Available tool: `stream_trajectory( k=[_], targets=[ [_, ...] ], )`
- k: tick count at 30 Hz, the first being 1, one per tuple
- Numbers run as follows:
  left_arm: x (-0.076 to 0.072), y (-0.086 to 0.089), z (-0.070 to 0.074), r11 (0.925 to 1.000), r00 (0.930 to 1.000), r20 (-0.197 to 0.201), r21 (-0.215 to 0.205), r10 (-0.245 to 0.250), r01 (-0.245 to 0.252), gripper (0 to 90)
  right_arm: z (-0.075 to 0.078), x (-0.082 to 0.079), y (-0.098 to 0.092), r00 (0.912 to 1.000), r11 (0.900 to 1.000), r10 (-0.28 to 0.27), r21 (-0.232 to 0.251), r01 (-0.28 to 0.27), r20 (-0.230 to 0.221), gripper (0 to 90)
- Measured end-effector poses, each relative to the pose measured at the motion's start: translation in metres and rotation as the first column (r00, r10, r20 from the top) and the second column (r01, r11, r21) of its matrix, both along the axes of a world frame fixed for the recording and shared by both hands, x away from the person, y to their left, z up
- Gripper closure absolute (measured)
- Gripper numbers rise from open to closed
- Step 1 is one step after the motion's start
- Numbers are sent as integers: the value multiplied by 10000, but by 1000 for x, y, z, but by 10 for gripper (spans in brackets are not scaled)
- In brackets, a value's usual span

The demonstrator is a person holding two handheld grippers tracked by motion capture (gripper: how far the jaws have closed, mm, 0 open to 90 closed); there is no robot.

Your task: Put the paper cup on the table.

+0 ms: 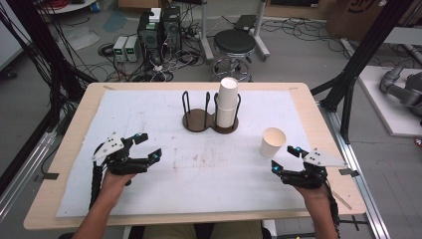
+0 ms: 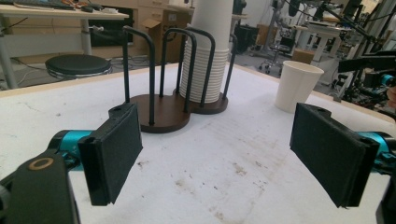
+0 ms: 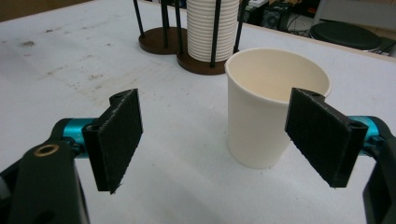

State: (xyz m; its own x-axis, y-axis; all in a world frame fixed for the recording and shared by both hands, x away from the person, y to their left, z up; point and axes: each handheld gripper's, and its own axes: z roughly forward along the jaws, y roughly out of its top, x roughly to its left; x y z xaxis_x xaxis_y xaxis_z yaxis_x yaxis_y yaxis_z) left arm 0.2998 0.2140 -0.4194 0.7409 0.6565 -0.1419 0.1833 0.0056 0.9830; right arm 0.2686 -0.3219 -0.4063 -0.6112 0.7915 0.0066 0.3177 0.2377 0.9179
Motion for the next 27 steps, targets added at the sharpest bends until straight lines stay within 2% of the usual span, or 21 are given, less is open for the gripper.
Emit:
stream_trajectory(
  k=[6, 20, 27],
  targets=[
    [-6, 1, 2, 10000, 9998, 174, 5, 44, -44, 167, 3, -4, 2, 9999, 10000, 0, 29, 0, 129, 194],
    [-9, 5, 1, 9997, 9998, 182, -206, 129, -125, 168, 5, -6, 5, 9999, 9999, -20, -117, 22, 160, 195],
    [-9, 5, 0, 9998, 9997, 155, -130, 179, -177, 167, 4, -5, 6, 9999, 9999, -19, -170, 21, 112, 195]
  ],
)
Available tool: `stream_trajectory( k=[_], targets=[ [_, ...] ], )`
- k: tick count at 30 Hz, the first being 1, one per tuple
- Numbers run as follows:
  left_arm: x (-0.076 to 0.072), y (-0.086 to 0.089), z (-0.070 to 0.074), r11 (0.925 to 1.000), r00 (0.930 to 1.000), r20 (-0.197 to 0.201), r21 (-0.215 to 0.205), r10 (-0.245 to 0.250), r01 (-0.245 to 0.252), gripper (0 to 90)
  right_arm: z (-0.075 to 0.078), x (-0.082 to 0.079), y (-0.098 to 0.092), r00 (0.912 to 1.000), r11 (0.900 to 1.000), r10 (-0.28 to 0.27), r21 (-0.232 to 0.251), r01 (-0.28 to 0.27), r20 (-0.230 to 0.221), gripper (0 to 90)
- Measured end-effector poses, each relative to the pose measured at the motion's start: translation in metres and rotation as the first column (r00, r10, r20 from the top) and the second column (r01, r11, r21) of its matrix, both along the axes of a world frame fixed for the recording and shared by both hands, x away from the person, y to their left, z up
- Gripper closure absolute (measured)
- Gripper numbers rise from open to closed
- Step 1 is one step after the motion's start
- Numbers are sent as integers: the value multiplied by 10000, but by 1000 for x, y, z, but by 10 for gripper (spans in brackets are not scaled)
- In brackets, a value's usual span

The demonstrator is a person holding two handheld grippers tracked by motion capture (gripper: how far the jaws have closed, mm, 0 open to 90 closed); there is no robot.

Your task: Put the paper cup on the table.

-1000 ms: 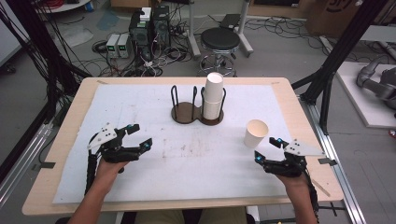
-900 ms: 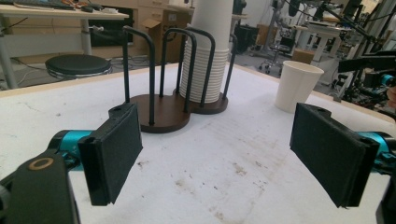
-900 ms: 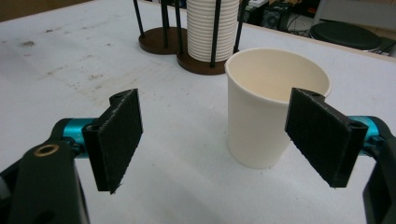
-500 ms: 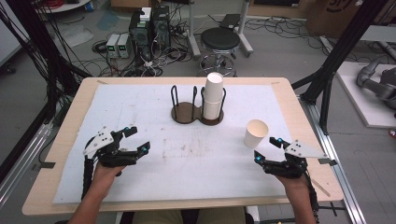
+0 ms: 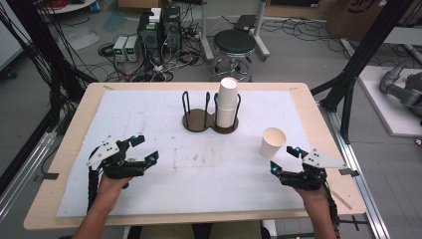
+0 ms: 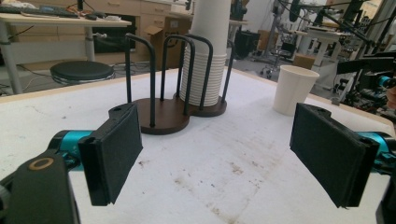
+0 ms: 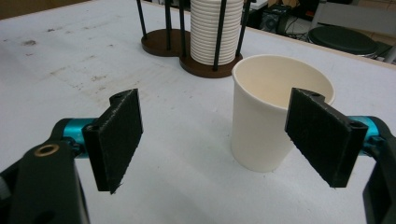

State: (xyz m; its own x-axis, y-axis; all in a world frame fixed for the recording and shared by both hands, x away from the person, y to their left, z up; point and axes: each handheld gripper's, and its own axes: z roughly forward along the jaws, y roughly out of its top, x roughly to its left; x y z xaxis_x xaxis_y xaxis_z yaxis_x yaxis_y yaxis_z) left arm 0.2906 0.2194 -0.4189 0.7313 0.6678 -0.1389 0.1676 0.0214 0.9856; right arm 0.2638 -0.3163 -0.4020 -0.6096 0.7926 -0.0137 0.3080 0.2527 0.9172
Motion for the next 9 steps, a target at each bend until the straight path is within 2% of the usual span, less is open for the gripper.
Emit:
stream_trajectory(
  k=[9],
  targets=[
    [1, 1, -2, 9999, 9999, -66, -10, 140, -140, 168, -2, 4, 0, 10000, 9999, 91, -73, -91, -2, 195]
  ],
)
